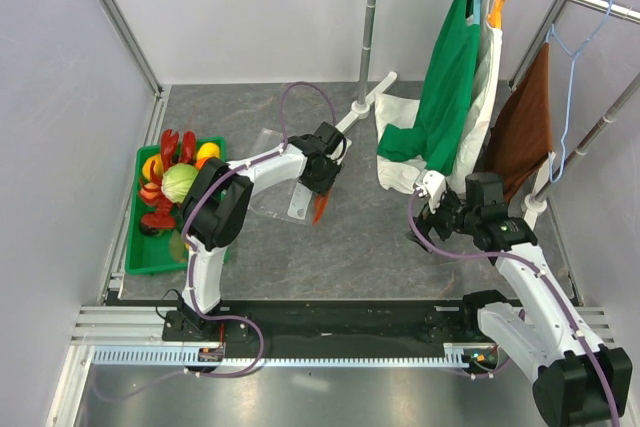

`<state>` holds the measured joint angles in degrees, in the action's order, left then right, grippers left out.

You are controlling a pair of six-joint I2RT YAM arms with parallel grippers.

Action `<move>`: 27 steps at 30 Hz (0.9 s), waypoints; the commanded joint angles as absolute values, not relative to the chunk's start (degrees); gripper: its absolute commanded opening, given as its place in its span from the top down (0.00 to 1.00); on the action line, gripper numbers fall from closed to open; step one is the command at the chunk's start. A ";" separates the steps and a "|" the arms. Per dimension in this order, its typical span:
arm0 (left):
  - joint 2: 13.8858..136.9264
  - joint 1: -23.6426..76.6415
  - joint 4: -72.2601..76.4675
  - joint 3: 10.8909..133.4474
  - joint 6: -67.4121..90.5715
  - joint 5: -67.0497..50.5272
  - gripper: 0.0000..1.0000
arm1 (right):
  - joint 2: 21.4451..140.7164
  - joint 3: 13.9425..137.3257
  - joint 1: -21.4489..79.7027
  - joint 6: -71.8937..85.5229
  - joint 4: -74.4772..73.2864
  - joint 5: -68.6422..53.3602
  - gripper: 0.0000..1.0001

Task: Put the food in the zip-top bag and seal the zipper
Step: Pick up the zipper food storage bag at the center of the board.

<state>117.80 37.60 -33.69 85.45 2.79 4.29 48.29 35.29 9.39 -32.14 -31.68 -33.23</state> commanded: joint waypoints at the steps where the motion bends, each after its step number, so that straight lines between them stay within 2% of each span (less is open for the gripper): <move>1: 117.25 37.53 -33.31 87.36 2.55 5.71 0.52 | 48.34 37.88 10.28 -31.55 -28.83 -34.80 0.02; 7: 117.60 37.35 -34.54 87.10 3.34 2.03 0.60 | 48.16 38.32 10.46 -31.03 -28.04 -34.80 0.02; 13: 118.39 37.27 -34.54 87.19 3.17 0.35 0.72 | 48.95 38.58 10.64 -30.59 -27.07 -34.89 0.02; 17: 116.81 36.65 -35.15 87.63 2.81 0.26 0.98 | 49.57 38.85 10.81 -25.94 -25.49 -34.89 0.02; 27: 96.96 34.01 -41.65 87.45 -2.36 -12.20 0.98 | 51.95 43.94 13.10 -12.93 -14.78 -32.87 0.02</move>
<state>107.61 33.95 -38.54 85.47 1.93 -5.37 52.10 38.44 12.21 -19.07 -23.62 -33.08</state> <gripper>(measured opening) 0.029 0.982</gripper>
